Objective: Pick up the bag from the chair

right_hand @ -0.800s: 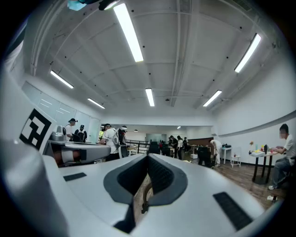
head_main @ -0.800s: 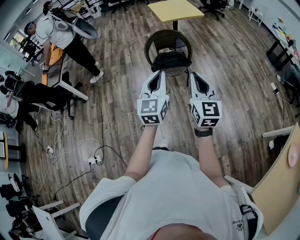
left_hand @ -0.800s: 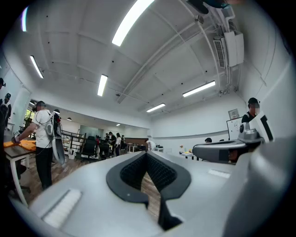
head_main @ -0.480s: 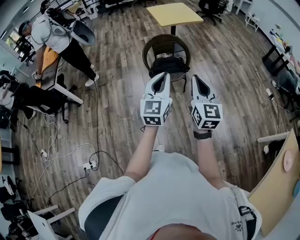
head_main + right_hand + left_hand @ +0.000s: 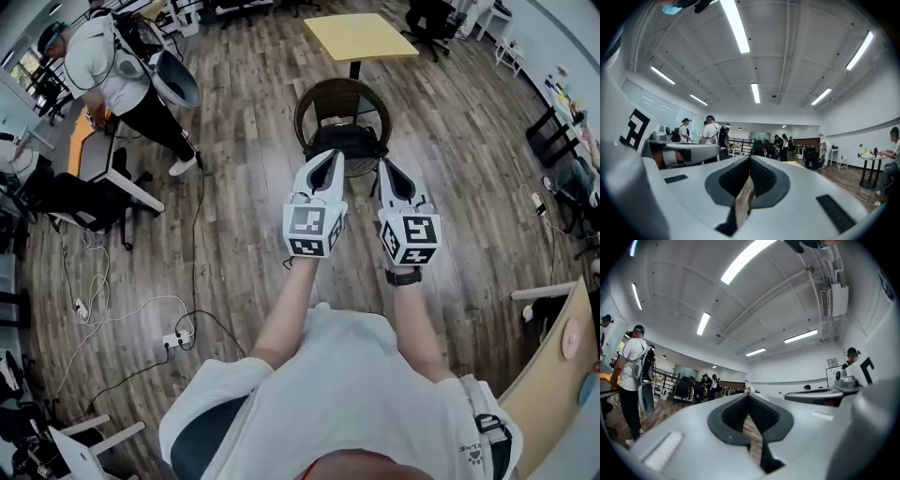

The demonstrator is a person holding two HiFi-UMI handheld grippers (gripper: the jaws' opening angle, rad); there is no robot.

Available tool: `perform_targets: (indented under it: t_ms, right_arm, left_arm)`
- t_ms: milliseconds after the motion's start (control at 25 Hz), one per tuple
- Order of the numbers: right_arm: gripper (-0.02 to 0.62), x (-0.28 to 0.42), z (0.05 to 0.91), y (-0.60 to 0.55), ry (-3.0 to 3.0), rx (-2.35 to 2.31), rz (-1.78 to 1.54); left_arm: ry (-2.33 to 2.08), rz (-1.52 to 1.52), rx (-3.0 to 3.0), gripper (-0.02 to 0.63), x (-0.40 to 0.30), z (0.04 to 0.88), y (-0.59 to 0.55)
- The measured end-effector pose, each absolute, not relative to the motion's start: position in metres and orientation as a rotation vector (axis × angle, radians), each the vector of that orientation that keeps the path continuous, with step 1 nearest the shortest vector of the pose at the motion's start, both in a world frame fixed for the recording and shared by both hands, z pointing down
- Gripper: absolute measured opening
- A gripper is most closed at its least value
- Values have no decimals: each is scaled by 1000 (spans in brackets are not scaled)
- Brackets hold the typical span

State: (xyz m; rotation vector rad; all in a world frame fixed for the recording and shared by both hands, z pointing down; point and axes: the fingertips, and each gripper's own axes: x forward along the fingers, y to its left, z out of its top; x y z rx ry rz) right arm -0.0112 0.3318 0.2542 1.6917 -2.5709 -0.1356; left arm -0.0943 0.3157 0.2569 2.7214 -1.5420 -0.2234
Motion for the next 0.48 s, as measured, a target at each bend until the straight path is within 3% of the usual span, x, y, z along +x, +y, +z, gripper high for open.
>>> perform_targets:
  t_ms: [480]
  right_arm:
    - [9,-21,290,277,-2587,1673,28]
  left_arm:
    - [-1499,-114,2722,9,-98,291,266]
